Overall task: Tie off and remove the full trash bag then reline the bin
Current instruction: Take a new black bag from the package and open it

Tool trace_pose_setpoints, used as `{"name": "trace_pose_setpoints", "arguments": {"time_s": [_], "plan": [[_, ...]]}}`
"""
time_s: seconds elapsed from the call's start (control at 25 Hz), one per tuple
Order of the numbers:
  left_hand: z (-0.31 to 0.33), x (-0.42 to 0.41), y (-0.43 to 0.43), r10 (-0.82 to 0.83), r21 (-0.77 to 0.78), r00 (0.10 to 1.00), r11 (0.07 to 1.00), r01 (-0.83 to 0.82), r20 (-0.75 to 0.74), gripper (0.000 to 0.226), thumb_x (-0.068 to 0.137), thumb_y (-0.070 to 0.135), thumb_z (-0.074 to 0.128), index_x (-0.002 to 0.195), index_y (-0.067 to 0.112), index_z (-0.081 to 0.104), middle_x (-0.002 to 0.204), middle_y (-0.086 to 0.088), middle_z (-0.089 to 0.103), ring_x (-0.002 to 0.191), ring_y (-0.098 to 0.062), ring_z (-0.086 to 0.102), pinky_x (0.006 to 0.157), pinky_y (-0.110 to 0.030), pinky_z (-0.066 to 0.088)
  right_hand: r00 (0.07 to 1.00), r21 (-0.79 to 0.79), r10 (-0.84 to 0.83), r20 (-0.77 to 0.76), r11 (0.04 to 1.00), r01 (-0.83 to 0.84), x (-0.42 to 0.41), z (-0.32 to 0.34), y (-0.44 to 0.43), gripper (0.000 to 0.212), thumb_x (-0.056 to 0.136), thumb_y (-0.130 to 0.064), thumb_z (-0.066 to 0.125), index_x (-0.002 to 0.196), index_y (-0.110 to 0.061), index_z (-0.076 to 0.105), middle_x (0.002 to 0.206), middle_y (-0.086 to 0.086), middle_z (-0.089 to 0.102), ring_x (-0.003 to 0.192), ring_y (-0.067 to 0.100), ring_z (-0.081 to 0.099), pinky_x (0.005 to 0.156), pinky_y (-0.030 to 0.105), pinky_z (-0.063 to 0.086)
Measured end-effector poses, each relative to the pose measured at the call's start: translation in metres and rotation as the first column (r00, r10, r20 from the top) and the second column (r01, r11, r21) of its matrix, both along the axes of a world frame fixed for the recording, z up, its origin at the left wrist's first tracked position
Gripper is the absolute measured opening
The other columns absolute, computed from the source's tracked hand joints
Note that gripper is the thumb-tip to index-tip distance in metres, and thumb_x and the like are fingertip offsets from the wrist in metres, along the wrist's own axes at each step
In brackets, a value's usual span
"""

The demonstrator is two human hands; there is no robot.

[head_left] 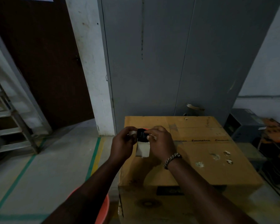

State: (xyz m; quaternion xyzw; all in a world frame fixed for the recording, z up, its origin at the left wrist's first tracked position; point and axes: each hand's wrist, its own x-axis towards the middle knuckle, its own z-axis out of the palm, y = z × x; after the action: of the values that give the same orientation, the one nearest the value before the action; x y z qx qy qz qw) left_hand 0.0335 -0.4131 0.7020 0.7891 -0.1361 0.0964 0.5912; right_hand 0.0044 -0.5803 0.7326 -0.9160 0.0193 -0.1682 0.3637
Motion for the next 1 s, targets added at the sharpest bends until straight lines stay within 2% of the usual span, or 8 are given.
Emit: {"name": "trace_pose_setpoints", "arguments": {"time_s": [0.12, 0.2, 0.32, 0.44, 0.56, 0.72, 0.84, 1.0], "plan": [[0.000, -0.002, -0.001, -0.021, 0.070, 0.999, 0.997, 0.018, 0.050, 0.034, 0.096, 0.009, 0.066, 0.122, 0.030, 0.064, 0.113, 0.019, 0.068, 0.105, 0.000, 0.065, 0.087, -0.033, 0.060, 0.999, -0.050, 0.007, -0.031, 0.999, -0.009, 0.001, 0.002, 0.003, 0.031, 0.092, -0.015, 0.069, 0.122, -0.024, 0.070, 0.124, -0.007, 0.053, 0.111, 0.012, 0.057, 0.093, 0.021, 0.051], [0.001, -0.003, -0.001, -0.067, 0.079, 0.996, 0.995, 0.062, 0.063, 0.039, 0.092, 0.010, 0.072, 0.125, 0.029, 0.062, 0.116, 0.017, 0.067, 0.108, 0.000, 0.064, 0.087, -0.026, 0.060, 0.999, -0.126, 0.002, -0.050, 0.992, -0.008, 0.003, 0.002, 0.004, 0.032, 0.092, -0.019, 0.069, 0.124, -0.027, 0.068, 0.125, -0.009, 0.051, 0.107, 0.014, 0.059, 0.090, 0.027, 0.055], [0.002, -0.004, -0.002, -0.121, 0.052, 0.993, 0.991, 0.121, 0.007, 0.049, 0.085, 0.010, 0.080, 0.124, 0.030, 0.059, 0.116, 0.019, 0.065, 0.106, -0.001, 0.065, 0.084, -0.024, 0.060, 0.998, -0.205, -0.024, -0.058, 0.979, 0.012, 0.005, 0.004, 0.007, 0.029, 0.092, -0.023, 0.068, 0.120, -0.030, 0.067, 0.122, -0.009, 0.051, 0.099, 0.017, 0.062, 0.081, 0.033, 0.058], [0.001, -0.004, -0.002, -0.145, 0.104, 0.989, 0.984, 0.143, 0.009, 0.065, 0.080, 0.003, 0.082, 0.134, 0.027, 0.052, 0.130, 0.017, 0.059, 0.114, -0.003, 0.061, 0.086, -0.021, 0.058, 0.999, -0.278, -0.038, -0.026, 0.960, 0.029, 0.006, 0.004, 0.009, 0.024, 0.093, -0.019, 0.066, 0.115, -0.027, 0.068, 0.120, -0.008, 0.051, 0.094, 0.016, 0.062, 0.076, 0.031, 0.058], [0.000, -0.004, -0.001, -0.149, 0.152, 0.988, 0.978, 0.143, 0.031, 0.063, 0.080, 0.002, 0.082, 0.131, 0.024, 0.052, 0.135, 0.018, 0.054, 0.119, -0.007, 0.059, 0.086, -0.016, 0.056, 0.999, -0.297, -0.046, -0.005, 0.954, 0.043, 0.006, 0.003, 0.008, 0.015, 0.093, -0.017, 0.065, 0.105, -0.025, 0.068, 0.117, -0.010, 0.051, 0.101, 0.015, 0.056, 0.077, 0.028, 0.056], [-0.002, -0.006, -0.003, -0.148, 0.207, 0.988, 0.969, 0.135, 0.049, 0.058, 0.079, 0.014, 0.085, 0.124, 0.027, 0.051, 0.136, 0.014, 0.057, 0.118, -0.006, 0.061, 0.090, -0.017, 0.055, 0.999, -0.322, -0.041, 0.007, 0.946, 0.041, 0.007, 0.001, 0.005, 0.010, 0.088, -0.015, 0.068, 0.086, -0.025, 0.066, 0.110, -0.012, 0.052, 0.107, 0.014, 0.048, 0.076, 0.029, 0.053], [-0.002, -0.012, -0.008, -0.171, 0.224, 0.984, 0.962, 0.155, 0.054, 0.065, 0.078, 0.022, 0.086, 0.131, 0.027, 0.049, 0.135, 0.016, 0.061, 0.115, 0.002, 0.062, 0.095, -0.018, 0.054, 1.000, -0.290, -0.023, -0.005, 0.957, 0.021, 0.004, -0.002, 0.006, 0.010, 0.086, -0.015, 0.069, 0.085, -0.024, 0.065, 0.108, -0.013, 0.051, 0.107, 0.014, 0.047, 0.076, 0.032, 0.055], [-0.002, -0.012, -0.011, -0.140, 0.242, 0.987, 0.963, 0.118, 0.077, 0.055, 0.085, 0.016, 0.080, 0.129, 0.029, 0.051, 0.120, 0.015, 0.066, 0.113, 0.003, 0.063, 0.097, -0.023, 0.056, 0.999, -0.274, -0.011, 0.046, 0.961, 0.023, -0.002, -0.001, 0.012, 0.012, 0.087, -0.012, 0.069, 0.089, -0.024, 0.068, 0.110, -0.015, 0.053, 0.109, 0.010, 0.045, 0.083, 0.025, 0.051]]}}
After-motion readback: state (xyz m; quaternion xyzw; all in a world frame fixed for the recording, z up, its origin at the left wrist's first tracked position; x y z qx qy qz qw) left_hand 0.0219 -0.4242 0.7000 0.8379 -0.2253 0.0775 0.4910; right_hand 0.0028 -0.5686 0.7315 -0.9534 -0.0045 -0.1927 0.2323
